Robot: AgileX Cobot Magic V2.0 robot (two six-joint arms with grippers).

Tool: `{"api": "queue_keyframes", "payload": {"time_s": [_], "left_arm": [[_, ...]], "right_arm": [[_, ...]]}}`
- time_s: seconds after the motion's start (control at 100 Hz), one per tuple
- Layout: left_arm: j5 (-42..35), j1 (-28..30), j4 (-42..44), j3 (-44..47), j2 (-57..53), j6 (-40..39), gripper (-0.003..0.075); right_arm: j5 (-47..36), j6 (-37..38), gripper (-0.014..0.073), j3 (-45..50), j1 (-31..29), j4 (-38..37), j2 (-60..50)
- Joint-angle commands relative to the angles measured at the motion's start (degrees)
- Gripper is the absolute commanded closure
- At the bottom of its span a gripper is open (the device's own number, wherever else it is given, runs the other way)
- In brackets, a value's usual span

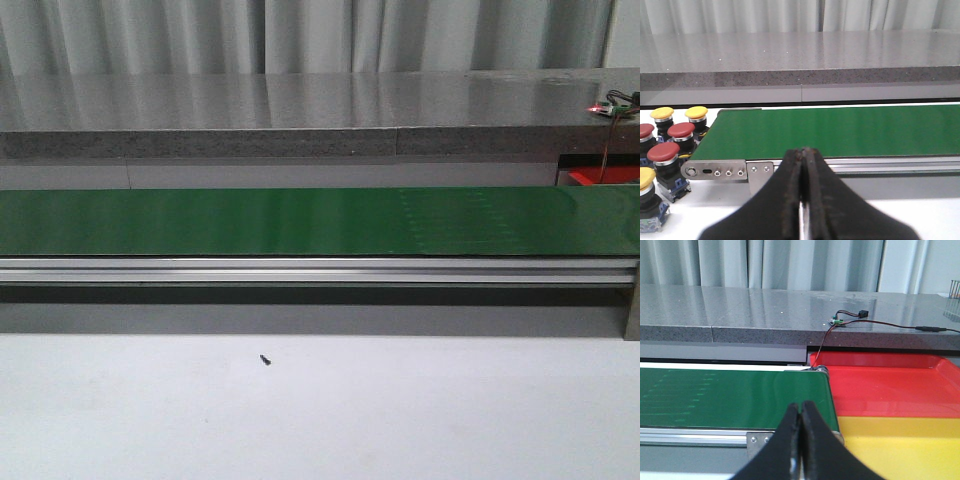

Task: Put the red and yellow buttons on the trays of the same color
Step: 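Move the left gripper down onto a yellow button and grasp it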

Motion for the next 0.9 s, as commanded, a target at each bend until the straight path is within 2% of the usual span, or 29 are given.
{"api": "queue_keyframes", "payload": {"time_s": [0.0,0.54,0.89], "left_arm": [[-4.27,-0.01,-0.22,2.27,-1.99,-0.5,0.074],[-7.77,-0.01,-2.1,0.09,-1.99,-0.5,0.074],[1.69,-0.01,-2.66,-10.62,-0.76,-0.5,0.074]], "right_arm": [[-4.32,0.11,0.0691,-1.07,-0.17,-0.25,-0.99],[-4.32,0.11,0.0691,-1.07,-0.17,-0.25,-0.99],[-4.32,0.11,0.0691,-1.07,-0.17,-0.25,-0.99]]}}
